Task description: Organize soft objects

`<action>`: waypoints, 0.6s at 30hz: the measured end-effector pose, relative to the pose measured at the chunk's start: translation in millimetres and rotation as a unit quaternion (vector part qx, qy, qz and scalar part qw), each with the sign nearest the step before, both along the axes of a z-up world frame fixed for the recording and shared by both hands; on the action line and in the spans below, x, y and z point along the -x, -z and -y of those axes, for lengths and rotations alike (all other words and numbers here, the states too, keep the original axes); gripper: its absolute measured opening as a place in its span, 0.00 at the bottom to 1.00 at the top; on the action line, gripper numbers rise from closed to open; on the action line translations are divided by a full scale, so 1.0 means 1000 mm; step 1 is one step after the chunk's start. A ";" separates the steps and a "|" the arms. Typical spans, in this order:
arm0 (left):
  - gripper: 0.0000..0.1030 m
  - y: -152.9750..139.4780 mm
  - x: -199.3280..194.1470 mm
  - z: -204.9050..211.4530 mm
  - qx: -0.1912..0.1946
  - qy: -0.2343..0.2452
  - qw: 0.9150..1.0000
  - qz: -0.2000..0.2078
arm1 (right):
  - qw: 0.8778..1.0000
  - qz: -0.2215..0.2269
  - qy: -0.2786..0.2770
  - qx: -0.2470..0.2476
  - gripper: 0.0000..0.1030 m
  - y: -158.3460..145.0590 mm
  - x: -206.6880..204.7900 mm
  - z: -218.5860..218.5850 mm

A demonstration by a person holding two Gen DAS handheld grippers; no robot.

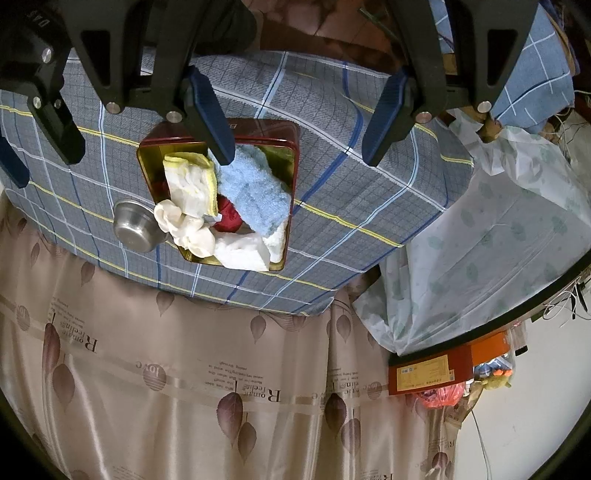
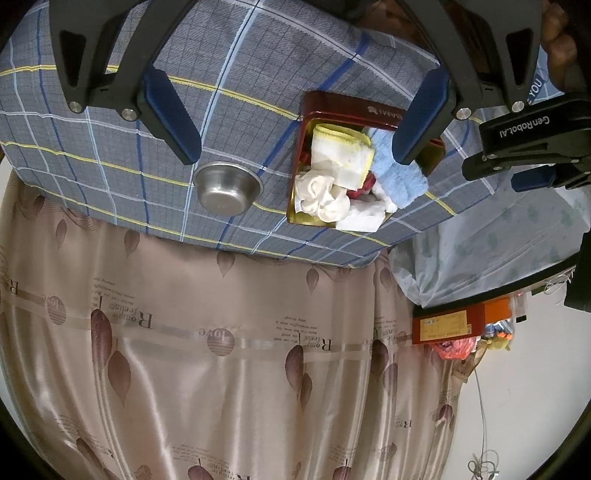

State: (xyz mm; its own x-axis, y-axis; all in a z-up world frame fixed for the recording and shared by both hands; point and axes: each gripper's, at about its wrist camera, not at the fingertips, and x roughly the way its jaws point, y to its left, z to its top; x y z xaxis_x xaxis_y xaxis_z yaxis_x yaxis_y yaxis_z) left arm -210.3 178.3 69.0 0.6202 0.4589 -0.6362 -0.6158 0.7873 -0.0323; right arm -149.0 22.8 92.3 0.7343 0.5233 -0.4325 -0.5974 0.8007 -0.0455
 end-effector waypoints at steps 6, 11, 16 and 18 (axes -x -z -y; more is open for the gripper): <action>0.71 0.000 0.001 0.000 0.000 -0.001 1.000 -0.001 | 1.000 -0.001 0.000 0.000 1.00 0.001 0.000 0.001; 0.71 0.000 0.001 -0.001 0.000 0.000 1.000 -0.001 | 1.000 -0.001 -0.002 0.001 1.00 0.000 0.000 -0.001; 0.71 0.000 0.002 -0.001 0.000 0.000 1.000 -0.001 | 1.000 -0.001 -0.003 0.001 1.00 0.002 0.001 -0.001; 0.71 0.000 0.000 -0.001 0.000 0.000 1.000 -0.001 | 1.000 -0.001 -0.003 0.001 1.00 0.002 0.001 -0.001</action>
